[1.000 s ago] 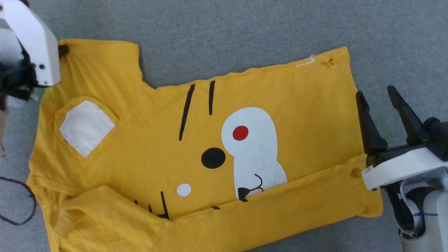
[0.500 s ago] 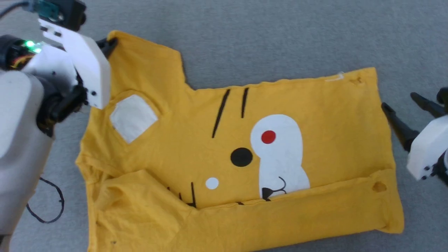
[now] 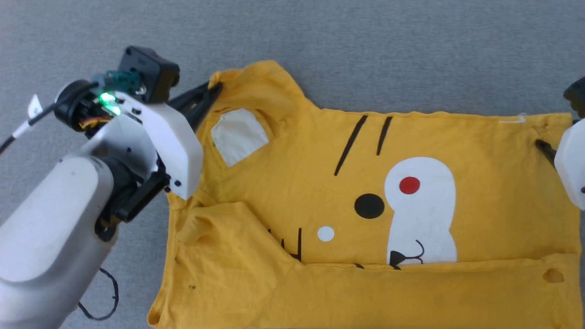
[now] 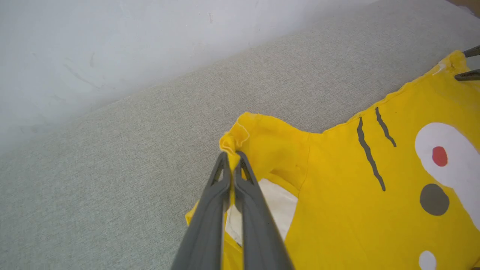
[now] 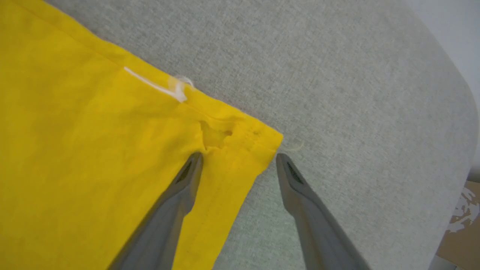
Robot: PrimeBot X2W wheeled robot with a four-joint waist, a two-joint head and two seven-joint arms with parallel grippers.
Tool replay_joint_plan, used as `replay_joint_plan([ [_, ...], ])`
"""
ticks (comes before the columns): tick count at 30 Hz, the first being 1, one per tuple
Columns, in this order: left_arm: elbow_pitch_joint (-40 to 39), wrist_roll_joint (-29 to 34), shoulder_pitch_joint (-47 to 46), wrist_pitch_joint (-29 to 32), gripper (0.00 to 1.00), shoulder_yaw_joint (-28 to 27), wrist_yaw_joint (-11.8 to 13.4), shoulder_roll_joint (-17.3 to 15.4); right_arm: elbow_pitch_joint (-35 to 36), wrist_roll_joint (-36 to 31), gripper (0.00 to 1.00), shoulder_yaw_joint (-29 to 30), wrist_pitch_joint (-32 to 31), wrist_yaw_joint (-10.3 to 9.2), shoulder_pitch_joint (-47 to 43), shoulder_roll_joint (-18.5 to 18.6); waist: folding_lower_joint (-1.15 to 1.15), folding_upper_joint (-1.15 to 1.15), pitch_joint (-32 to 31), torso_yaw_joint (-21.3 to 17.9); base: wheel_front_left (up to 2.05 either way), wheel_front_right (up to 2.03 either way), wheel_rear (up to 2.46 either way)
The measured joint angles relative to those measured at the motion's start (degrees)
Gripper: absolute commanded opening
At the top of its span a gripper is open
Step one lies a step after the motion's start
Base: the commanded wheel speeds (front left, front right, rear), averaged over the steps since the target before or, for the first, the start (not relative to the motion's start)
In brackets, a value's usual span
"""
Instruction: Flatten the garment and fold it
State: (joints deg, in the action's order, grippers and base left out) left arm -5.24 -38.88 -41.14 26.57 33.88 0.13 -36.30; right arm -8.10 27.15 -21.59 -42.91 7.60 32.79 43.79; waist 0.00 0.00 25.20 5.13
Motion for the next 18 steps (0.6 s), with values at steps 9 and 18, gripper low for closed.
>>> replay_joint_plan([
  [9, -3.58, 0.62, 2.16, -0.85, 0.00, 0.99, 1.16, 0.21, -5.94, 2.22, 0.38, -9.36, 1.63, -0.07, 5.60, 3.32, -0.02, 0.00, 0.98, 2.72, 0.00, 0.00, 0.00],
  [18, -2.69, 1.23, 4.70, -3.77, 0.00, 0.26, 3.48, 0.04, -10.89, 5.58, 0.00, -12.82, 9.55, 0.00, 7.24, 2.09, 0.01, 0.00, -1.07, 2.15, 0.00, 0.00, 0.00],
])
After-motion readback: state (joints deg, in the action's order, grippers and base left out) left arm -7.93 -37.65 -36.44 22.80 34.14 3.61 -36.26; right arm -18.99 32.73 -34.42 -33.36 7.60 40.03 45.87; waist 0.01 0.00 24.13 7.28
